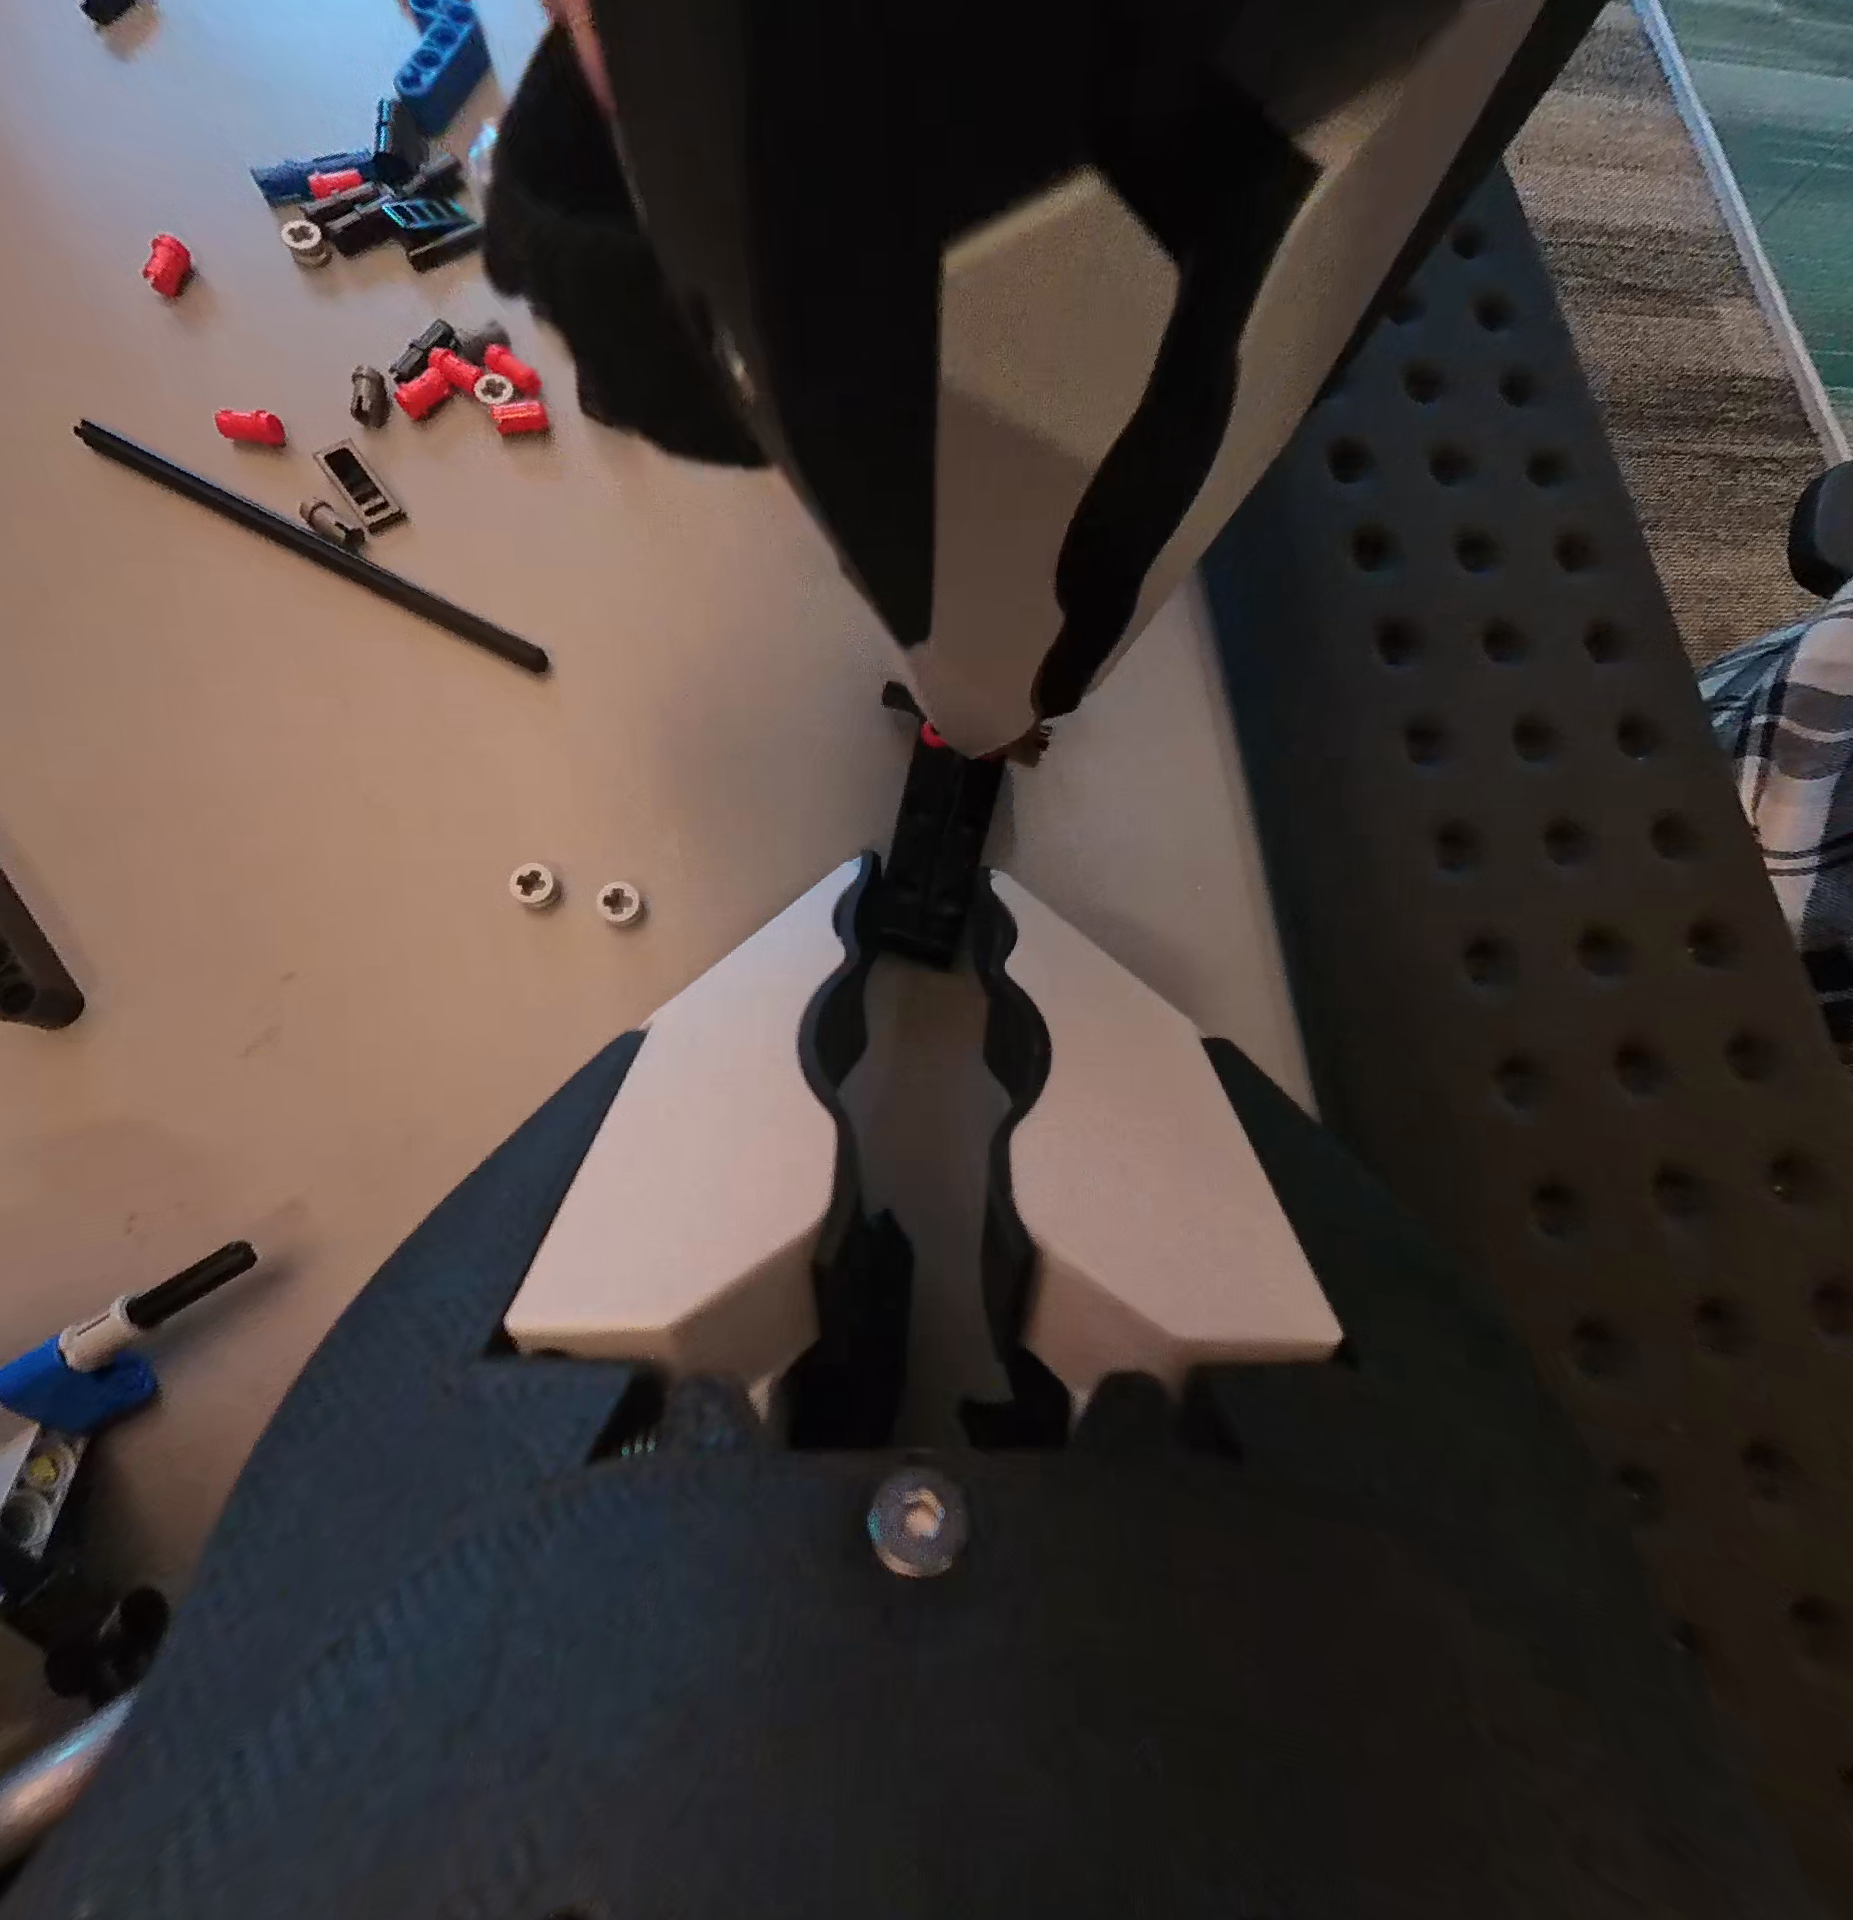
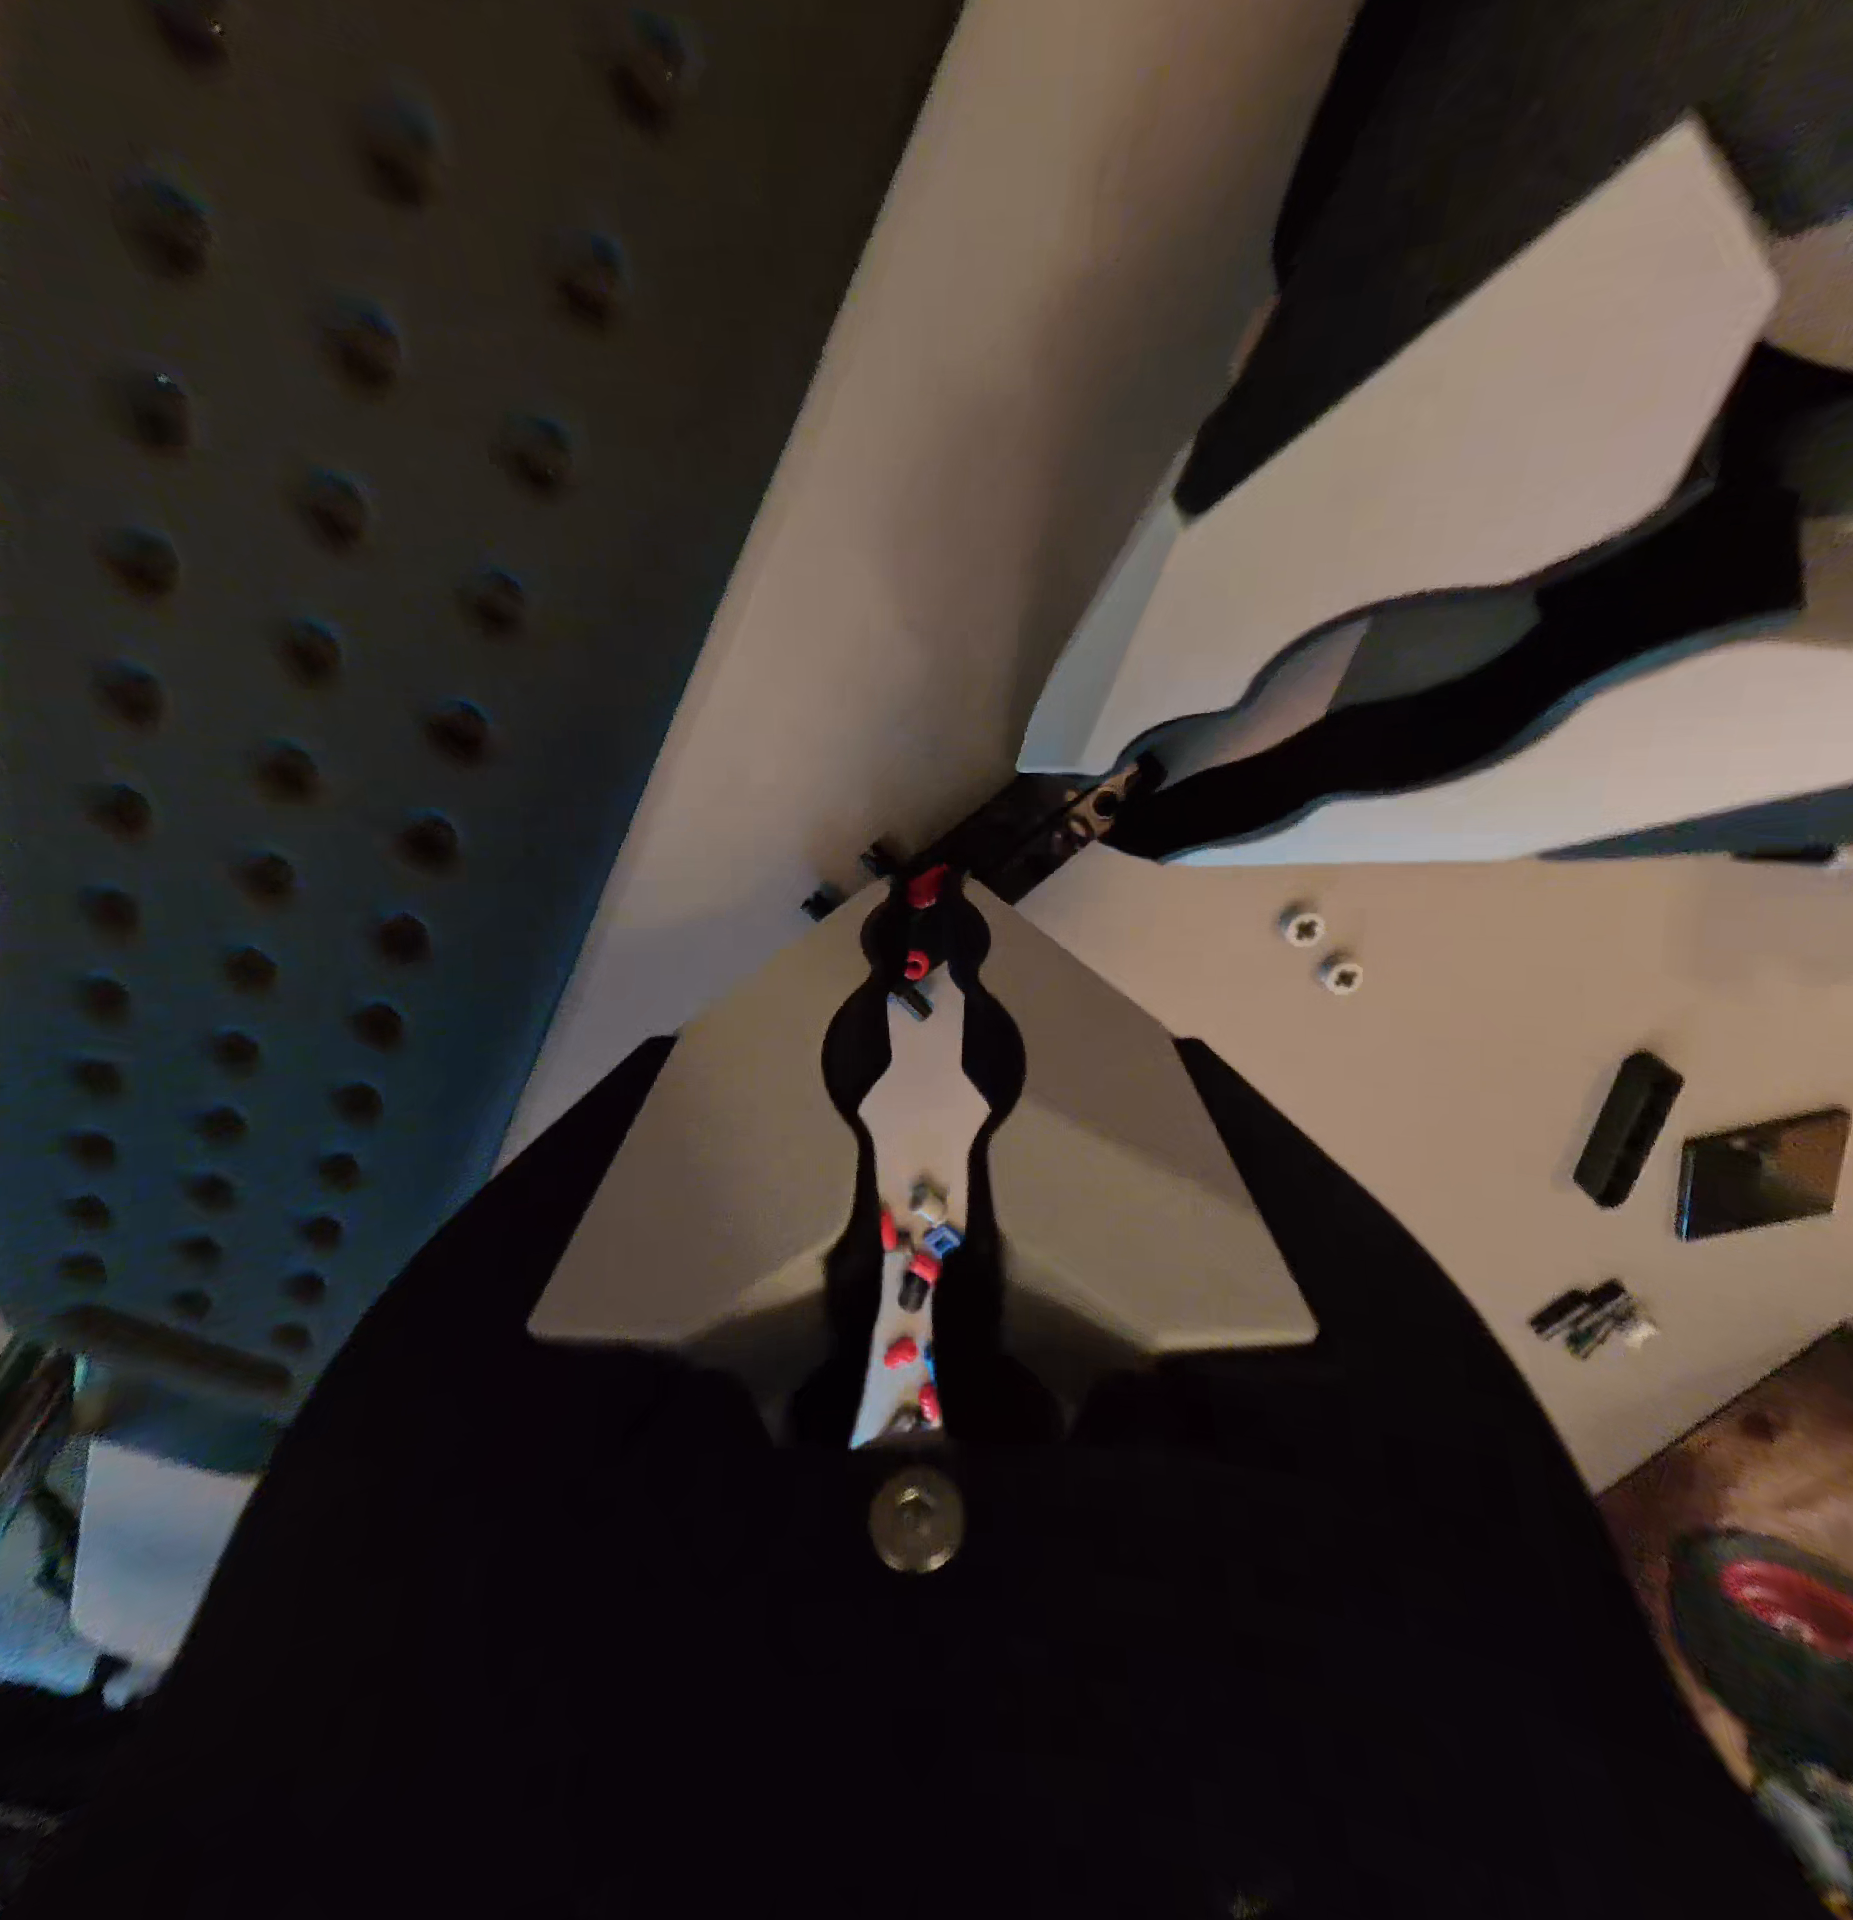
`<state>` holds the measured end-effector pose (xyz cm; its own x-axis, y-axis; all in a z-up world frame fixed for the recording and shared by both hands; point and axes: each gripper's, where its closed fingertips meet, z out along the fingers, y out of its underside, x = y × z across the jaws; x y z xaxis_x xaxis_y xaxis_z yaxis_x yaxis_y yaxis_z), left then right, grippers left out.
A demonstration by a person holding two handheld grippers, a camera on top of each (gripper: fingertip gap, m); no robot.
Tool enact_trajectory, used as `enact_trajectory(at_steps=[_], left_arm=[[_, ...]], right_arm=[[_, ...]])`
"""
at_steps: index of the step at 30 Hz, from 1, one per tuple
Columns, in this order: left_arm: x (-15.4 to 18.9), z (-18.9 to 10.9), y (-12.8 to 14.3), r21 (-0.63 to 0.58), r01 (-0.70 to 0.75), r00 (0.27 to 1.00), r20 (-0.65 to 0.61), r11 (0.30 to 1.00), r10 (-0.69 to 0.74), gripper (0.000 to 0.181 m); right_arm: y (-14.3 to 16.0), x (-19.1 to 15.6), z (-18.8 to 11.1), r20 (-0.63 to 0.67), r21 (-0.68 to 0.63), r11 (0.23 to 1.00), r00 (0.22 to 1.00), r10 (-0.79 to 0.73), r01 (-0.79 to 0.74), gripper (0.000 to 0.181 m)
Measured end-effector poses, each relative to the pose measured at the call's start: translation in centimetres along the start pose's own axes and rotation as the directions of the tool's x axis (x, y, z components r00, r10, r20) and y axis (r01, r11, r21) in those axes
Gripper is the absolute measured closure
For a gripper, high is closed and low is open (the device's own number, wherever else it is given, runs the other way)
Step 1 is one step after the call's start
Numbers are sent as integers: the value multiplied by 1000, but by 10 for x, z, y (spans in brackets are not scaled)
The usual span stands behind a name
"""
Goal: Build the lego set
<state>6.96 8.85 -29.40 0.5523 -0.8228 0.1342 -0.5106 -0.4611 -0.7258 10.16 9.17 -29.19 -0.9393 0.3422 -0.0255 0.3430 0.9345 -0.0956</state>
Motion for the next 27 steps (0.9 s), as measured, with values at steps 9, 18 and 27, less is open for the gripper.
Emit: enact_trajectory(at_steps=[9, 18, 27], left_arm=[[-1, 1, -1, 1, -8, 1000, 9, 1000, 8, 166], [4, 5, -3, -2, -28, 1000, -6, 1000, 28, 165], [5, 6, -3, -2, -25, 999, -22, 1000, 24, 164]], right_arm=[[4, 2, -1, -176, 69, 993, 978, 110, -99, 179], [1, -9, 0, 32, -2, 1000, 999, -11, 11, 181], [-2, -12, 1, 159, -63, 992, 983, -95, 106, 180]])
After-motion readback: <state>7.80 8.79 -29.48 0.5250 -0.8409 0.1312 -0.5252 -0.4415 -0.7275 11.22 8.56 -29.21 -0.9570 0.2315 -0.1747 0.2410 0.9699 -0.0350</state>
